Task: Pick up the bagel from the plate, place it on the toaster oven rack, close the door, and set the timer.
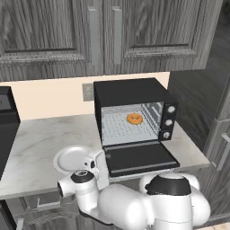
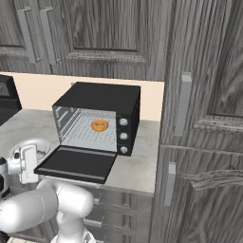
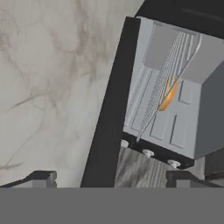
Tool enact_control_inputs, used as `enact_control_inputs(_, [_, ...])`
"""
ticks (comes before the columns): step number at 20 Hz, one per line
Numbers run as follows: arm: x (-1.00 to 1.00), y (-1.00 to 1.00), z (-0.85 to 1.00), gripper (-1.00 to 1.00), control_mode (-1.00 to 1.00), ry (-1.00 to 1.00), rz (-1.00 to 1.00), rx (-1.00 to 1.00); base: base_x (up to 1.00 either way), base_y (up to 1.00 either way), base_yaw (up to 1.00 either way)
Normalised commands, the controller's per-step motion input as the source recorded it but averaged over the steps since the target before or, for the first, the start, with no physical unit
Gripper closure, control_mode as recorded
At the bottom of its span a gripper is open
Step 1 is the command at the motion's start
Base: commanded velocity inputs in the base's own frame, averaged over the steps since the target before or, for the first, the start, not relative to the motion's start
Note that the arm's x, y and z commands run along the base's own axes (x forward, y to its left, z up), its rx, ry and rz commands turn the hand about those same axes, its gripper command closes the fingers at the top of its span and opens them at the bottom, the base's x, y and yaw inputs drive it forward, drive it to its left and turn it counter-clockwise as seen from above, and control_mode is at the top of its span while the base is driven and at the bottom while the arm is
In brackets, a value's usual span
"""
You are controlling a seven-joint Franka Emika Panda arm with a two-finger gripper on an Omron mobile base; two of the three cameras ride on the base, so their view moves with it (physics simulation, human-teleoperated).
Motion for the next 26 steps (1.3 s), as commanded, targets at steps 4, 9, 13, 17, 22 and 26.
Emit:
enact_control_inputs(4, [0.32, -0.16, 0.28, -1.00, -1.00, 0.00, 0.00, -0.12, 0.00, 0.00, 0.00])
enact_control_inputs(9, [0.24, -0.23, 0.69, -1.00, -1.00, -0.03, 0.02, -0.08, 0.00, 0.00, 0.00])
enact_control_inputs(13, [0.23, -0.32, 0.99, -1.00, -1.00, 0.00, 0.01, -0.04, 0.00, 0.00, 0.00])
enact_control_inputs(17, [0.38, -0.36, 0.87, -1.00, -1.00, 0.00, 0.00, -0.04, 0.00, 0.00, 0.00])
enact_control_inputs(22, [0.73, -0.31, 0.43, -1.00, -1.00, 0.00, 0.07, -0.02, 0.00, 0.00, 0.00])
enact_control_inputs(26, [0.82, -0.13, 0.24, -1.00, -1.00, 0.00, 0.23, 0.00, 0.00, 0.00, 0.00])
